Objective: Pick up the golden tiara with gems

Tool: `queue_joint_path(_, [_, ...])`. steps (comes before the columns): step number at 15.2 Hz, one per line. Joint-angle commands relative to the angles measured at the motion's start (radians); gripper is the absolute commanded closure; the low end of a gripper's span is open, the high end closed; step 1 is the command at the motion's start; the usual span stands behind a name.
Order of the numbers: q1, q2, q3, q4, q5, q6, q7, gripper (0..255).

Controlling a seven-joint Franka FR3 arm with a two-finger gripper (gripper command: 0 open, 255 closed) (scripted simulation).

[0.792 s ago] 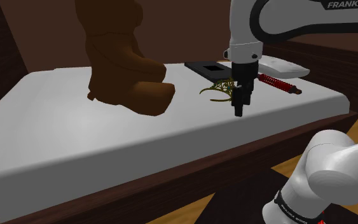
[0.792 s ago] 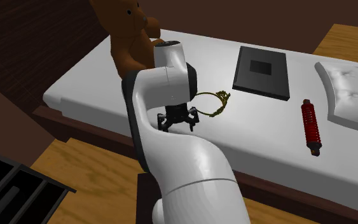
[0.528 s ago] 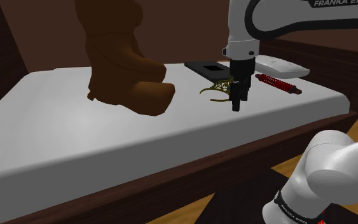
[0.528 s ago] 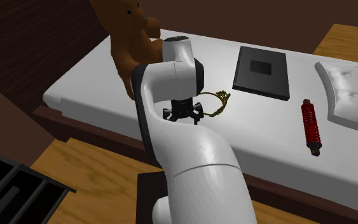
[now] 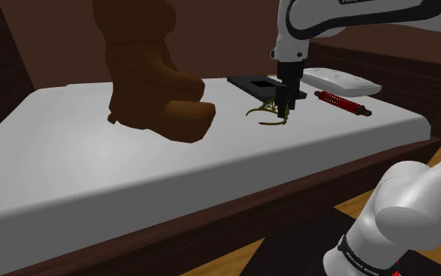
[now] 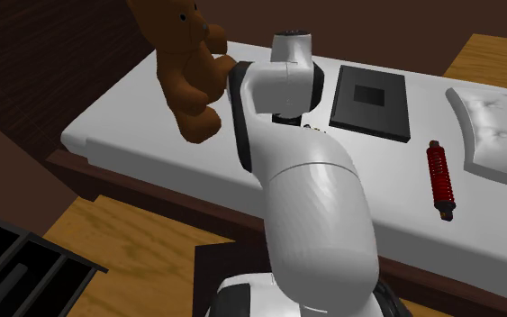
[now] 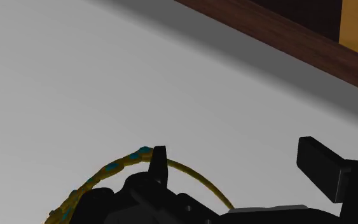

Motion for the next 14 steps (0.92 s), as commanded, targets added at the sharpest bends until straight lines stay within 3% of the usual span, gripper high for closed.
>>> queue_joint_path(1, [-0.014,0.057,-0.039,0.056,-0.008,0.013,-0.048,0])
queue_joint_path(12, [-0.072,0.415,-0.204,0.436,0.071,0.029,-0.278,0])
queue_joint_path(14, [-0.076,0.429,-0.208,0.438,0.077,0.04,-0.286,0])
